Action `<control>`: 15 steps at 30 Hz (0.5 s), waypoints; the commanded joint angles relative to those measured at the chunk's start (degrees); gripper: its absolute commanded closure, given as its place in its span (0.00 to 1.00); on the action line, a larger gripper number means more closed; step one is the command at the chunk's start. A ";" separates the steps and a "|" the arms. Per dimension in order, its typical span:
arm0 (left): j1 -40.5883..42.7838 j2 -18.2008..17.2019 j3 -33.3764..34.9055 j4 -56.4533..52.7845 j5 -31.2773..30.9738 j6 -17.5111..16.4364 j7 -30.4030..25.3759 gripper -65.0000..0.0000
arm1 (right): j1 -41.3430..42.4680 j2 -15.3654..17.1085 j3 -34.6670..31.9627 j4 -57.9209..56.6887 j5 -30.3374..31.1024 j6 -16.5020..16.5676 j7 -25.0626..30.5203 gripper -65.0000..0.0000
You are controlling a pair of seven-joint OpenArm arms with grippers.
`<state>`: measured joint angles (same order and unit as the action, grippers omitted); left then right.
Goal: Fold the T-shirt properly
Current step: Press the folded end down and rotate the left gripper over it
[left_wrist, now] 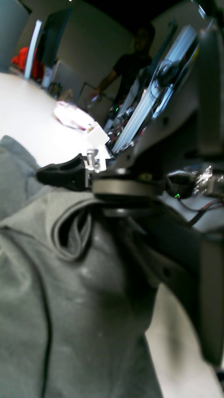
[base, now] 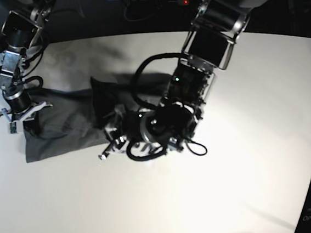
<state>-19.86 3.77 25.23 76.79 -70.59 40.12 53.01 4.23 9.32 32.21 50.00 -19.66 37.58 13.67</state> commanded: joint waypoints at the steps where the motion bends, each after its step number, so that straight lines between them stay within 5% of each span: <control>1: -1.46 -0.12 -1.81 -1.50 -3.83 -0.12 -0.31 0.94 | -2.69 -1.98 -1.13 -2.22 -10.27 2.42 -16.79 0.99; 10: -1.46 -4.61 -4.00 -9.59 -11.92 -0.69 -0.13 0.94 | -2.69 -1.98 -1.13 -2.22 -10.27 2.42 -16.79 0.99; 15: -1.11 -4.61 -3.74 -8.62 -11.30 -1.04 -0.22 0.76 | -2.69 -2.25 -1.13 -2.22 -10.27 2.42 -16.79 0.99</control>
<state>-19.51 -1.15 21.58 66.94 -79.50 39.27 52.01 4.08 9.17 32.21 50.00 -19.25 37.45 13.76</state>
